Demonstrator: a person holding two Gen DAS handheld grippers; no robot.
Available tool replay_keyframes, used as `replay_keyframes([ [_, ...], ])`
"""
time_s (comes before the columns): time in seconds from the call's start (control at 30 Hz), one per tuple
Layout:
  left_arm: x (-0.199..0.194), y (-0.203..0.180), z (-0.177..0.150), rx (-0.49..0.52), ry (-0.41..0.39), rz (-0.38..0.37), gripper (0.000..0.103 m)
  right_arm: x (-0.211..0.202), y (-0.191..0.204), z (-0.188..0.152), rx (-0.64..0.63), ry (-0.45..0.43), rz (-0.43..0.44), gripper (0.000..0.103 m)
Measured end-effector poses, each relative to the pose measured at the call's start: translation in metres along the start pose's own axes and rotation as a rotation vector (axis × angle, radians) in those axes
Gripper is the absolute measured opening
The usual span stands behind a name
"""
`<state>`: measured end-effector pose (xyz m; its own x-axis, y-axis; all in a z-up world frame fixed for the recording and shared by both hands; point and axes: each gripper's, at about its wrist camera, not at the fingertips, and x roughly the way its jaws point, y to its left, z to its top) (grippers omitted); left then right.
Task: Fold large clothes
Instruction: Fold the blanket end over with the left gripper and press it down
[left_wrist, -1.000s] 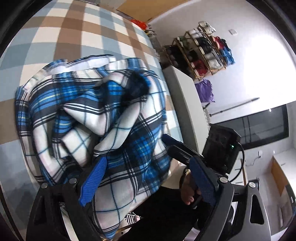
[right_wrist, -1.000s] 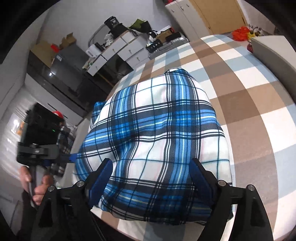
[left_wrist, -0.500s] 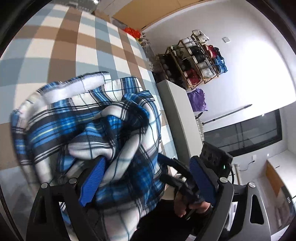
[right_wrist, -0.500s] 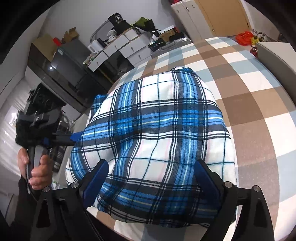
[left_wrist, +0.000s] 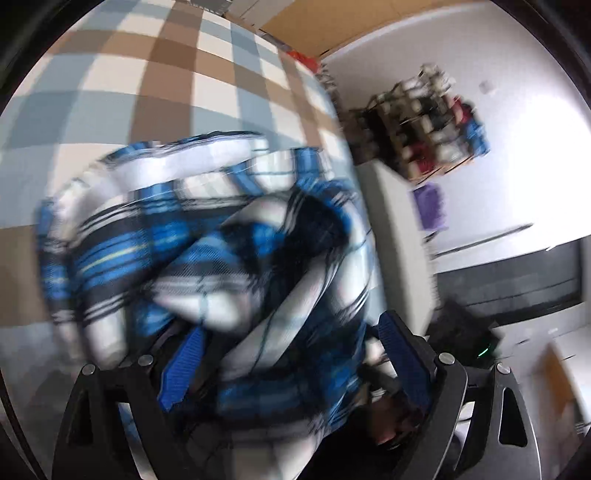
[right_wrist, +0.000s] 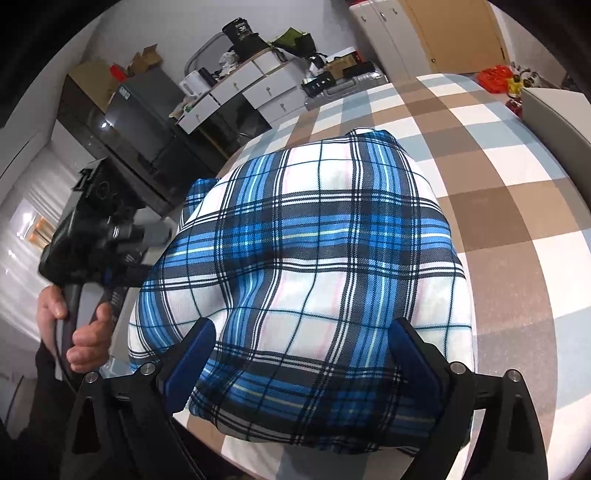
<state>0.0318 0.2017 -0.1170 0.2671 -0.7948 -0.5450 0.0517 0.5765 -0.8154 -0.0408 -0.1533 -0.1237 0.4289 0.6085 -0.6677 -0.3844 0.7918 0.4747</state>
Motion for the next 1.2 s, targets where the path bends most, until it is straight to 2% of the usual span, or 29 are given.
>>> replay_keyframes([
  [0.07, -0.002, 0.005, 0.007, -0.042, -0.031, -0.076, 0.088, -0.001, -0.001, 0.000, 0.003, -0.003, 0.004, 0.097],
  [0.13, -0.008, 0.007, 0.013, -0.054, -0.065, -0.186, 0.088, -0.001, -0.001, 0.000, 0.006, -0.003, 0.006, 0.097],
  [0.2, -0.015, 0.012, 0.016, -0.073, -0.084, -0.340, 0.087, -0.001, -0.001, -0.001, 0.002, -0.002, 0.006, 0.097],
  [0.23, -0.019, 0.015, 0.018, -0.088, -0.098, -0.399, 0.080, 0.000, -0.001, -0.001, 0.000, 0.000, 0.006, 0.097],
  [0.27, -0.022, 0.020, 0.018, -0.099, -0.106, -0.452, 0.068, 0.000, -0.001, -0.001, -0.002, 0.002, 0.006, 0.097],
  [0.3, -0.023, 0.023, 0.018, -0.104, -0.116, -0.478, 0.061, 0.001, -0.001, -0.001, -0.005, 0.005, 0.006, 0.097],
  [0.37, -0.020, 0.032, 0.017, -0.116, -0.126, -0.467, 0.025, 0.002, -0.001, -0.001, -0.012, 0.010, 0.001, 0.097],
  [0.43, -0.015, 0.041, 0.017, -0.136, -0.128, -0.426, 0.011, 0.003, 0.000, -0.001, -0.019, 0.016, -0.006, 0.097],
  [0.53, -0.014, 0.052, 0.017, -0.193, -0.134, -0.405, 0.011, 0.004, 0.003, -0.003, -0.046, 0.024, -0.022, 0.097],
  [0.6, -0.017, 0.051, 0.016, -0.173, -0.135, -0.378, 0.003, 0.005, 0.006, -0.004, -0.066, 0.028, -0.036, 0.097],
  [0.7, -0.024, 0.045, 0.013, -0.140, -0.144, -0.334, 0.000, 0.006, 0.007, -0.005, -0.082, 0.032, -0.048, 0.097],
  [0.9, -0.040, 0.040, 0.012, -0.106, -0.161, -0.349, 0.000, 0.014, 0.015, -0.009, -0.140, 0.064, -0.108, 0.097],
  [0.93, -0.046, 0.041, 0.013, -0.115, -0.164, -0.385, 0.000, 0.016, 0.017, -0.010, -0.162, 0.074, -0.124, 0.097],
  [1.03, -0.061, 0.043, 0.012, -0.106, -0.205, -0.415, 0.000, 0.021, 0.026, -0.016, -0.229, 0.101, -0.177, 0.097],
  [1.13, -0.086, 0.058, 0.013, -0.137, -0.308, -0.495, 0.000, 0.023, 0.029, -0.020, -0.265, 0.111, -0.203, 0.097],
  [1.2, -0.103, 0.059, 0.010, -0.121, -0.376, -0.456, 0.000, 0.023, 0.030, -0.021, -0.277, 0.107, -0.211, 0.097],
])
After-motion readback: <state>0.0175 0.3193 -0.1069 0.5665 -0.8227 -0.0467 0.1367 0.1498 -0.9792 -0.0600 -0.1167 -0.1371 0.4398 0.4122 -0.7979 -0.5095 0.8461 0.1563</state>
